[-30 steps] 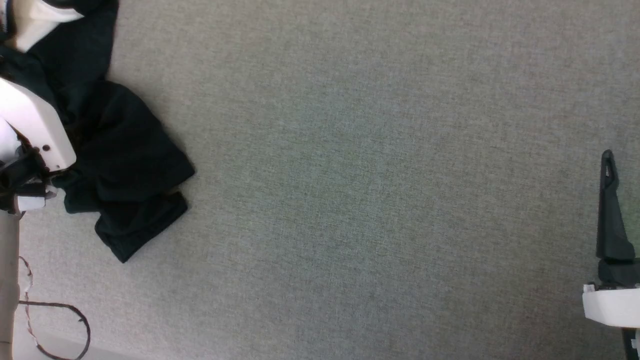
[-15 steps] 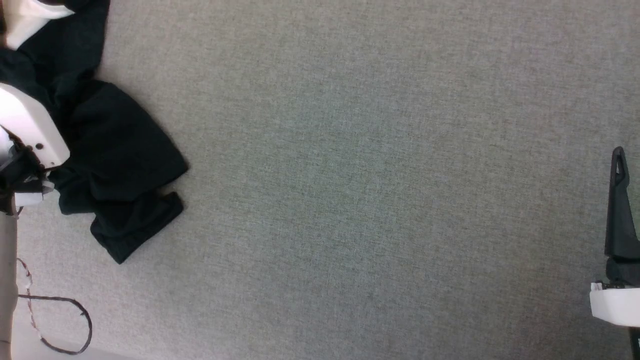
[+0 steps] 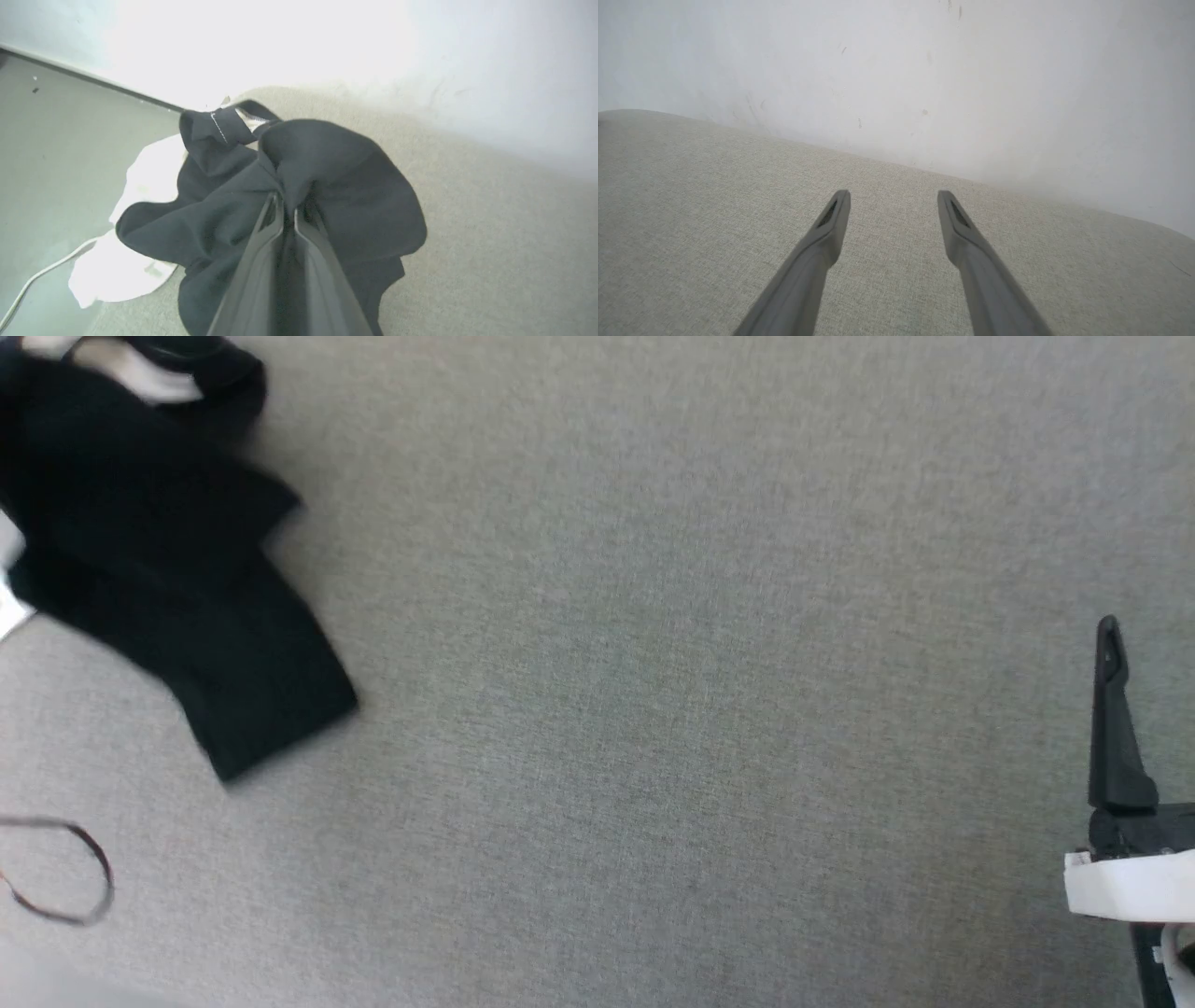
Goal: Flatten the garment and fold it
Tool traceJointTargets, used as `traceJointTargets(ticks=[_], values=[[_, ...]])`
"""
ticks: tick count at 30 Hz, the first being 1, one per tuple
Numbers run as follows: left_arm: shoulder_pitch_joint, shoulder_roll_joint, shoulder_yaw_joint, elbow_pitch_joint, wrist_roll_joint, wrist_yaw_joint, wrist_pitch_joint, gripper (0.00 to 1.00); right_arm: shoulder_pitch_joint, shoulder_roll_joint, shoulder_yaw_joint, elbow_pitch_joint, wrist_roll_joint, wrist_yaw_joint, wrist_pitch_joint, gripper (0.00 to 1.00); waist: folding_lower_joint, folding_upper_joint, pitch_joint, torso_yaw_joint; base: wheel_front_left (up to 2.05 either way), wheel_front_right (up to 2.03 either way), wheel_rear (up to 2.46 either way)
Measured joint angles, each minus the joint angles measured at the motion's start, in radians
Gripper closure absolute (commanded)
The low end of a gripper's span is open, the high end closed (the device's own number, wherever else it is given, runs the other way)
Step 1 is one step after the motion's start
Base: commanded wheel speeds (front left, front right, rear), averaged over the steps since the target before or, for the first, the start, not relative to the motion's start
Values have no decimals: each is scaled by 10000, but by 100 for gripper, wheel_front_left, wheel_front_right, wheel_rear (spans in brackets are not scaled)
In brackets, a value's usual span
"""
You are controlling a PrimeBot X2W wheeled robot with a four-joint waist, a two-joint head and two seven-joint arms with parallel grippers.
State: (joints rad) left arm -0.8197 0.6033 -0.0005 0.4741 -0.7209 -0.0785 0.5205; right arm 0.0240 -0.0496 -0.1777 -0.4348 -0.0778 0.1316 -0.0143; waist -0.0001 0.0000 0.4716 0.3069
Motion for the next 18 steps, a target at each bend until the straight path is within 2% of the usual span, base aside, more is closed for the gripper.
traceJointTargets(ticks=[5,11,15,18], values=[[-721,198,69,-704,182,-2,-548,100,-34,-2,42,675,414,0,-451,0,0,0,-605,-20,0,0,0],[-1686,232,-167,-1492,489,2,-623,100,-22,0,104,1549,1001,0,-1039,0,-1,0,-1439,-92,0,0,0],[-2492,94,-362,-2079,539,92,-577,100,57,-4,98,2017,1350,0,-1402,0,-2,0,-2023,-199,0,0,0],[-3182,-224,-535,-2470,531,190,-527,100,153,-4,96,2318,1572,0,-1636,0,-2,0,-2435,-322,0,0,0]])
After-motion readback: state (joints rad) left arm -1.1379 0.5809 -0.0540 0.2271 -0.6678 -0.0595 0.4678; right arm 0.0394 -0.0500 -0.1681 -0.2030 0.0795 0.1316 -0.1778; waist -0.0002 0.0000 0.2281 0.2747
